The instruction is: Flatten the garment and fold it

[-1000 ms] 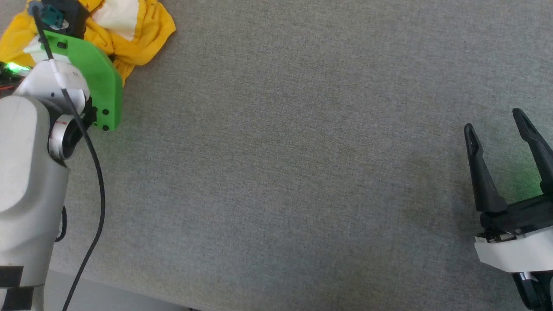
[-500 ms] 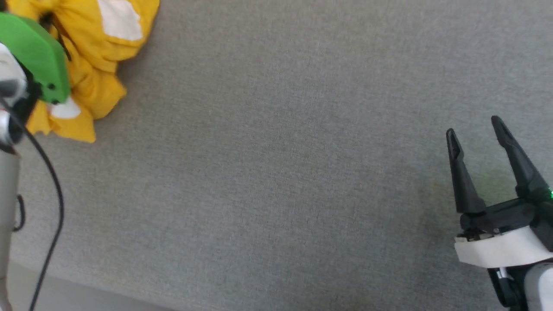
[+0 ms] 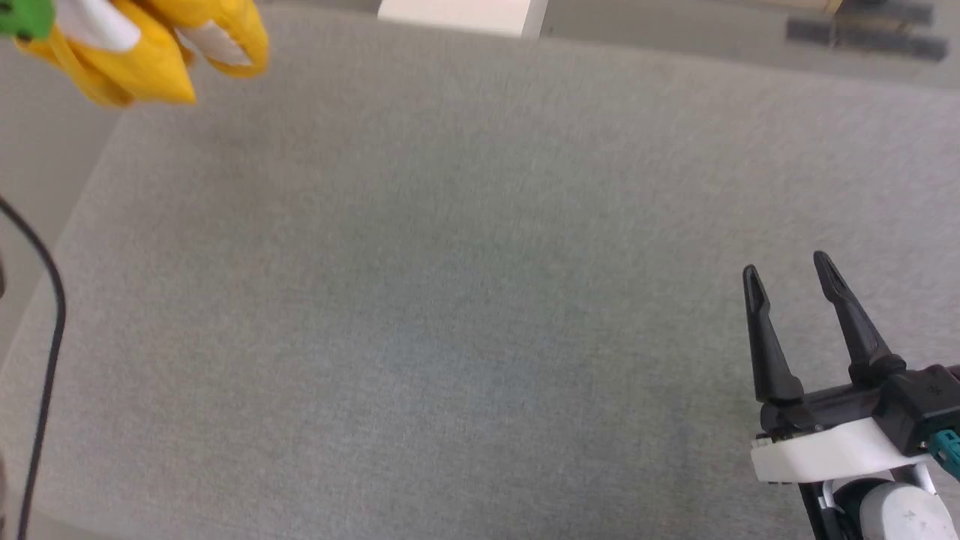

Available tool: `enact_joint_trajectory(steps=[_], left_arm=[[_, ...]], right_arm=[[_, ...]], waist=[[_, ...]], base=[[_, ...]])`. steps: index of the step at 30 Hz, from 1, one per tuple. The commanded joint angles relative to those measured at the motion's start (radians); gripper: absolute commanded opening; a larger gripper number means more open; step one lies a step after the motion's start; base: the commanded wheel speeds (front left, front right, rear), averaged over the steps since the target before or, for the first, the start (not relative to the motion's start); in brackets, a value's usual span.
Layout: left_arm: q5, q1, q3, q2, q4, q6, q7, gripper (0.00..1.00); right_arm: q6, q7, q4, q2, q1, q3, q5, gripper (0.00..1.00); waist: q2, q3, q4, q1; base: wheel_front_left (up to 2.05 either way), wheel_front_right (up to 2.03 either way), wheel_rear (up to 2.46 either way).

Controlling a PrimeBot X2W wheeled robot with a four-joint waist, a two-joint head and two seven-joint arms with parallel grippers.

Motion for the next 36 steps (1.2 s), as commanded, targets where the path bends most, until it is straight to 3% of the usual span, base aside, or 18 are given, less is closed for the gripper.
enact_joint_trajectory(steps=[1,12,24,31,36], left_arm=[[-0.012,-0.037,-0.01,-0.023,-0.004,-0.005,-0.008,0.0],[-0.101,-0.139,-0.112,-0.203,-0.05,-0.027,0.007,0.0],[-0.157,-0.022,-0.27,-0.414,-0.148,-0.015,-0.004,0.0],[-0.097,0.152,-0.407,-0.448,-0.115,-0.01,-0.085,0.0],[-0.041,0.296,-0.506,-0.45,0.026,-0.002,-0.169,0.0]], right_arm=[[-0.002,-0.008,0.007,0.007,0.016,-0.008,-0.009,1.0],[-0.002,-0.018,0.027,0.028,0.047,-0.079,-0.015,1.0],[-0.002,-0.006,0.004,0.029,0.04,-0.135,-0.005,1.0],[-0.002,0.002,-0.013,0.029,0.034,-0.153,-0.003,1.0],[-0.002,0.003,-0.011,0.029,0.024,-0.138,0.001,1.0]], waist=[[0.0,-0.101,-0.035,0.0001],[0.0,-0.189,-0.09,0.0001],[0.0,-0.199,-0.208,0.0001],[0.0,-0.165,-0.277,0.0001],[0.0,-0.141,-0.322,0.0001]], base=[[0.0,0.0,0.0],[0.0,0.0,0.0],[0.0,0.0,0.0],[0.0,0.0,0.0],[0.0,0.0,0.0]])
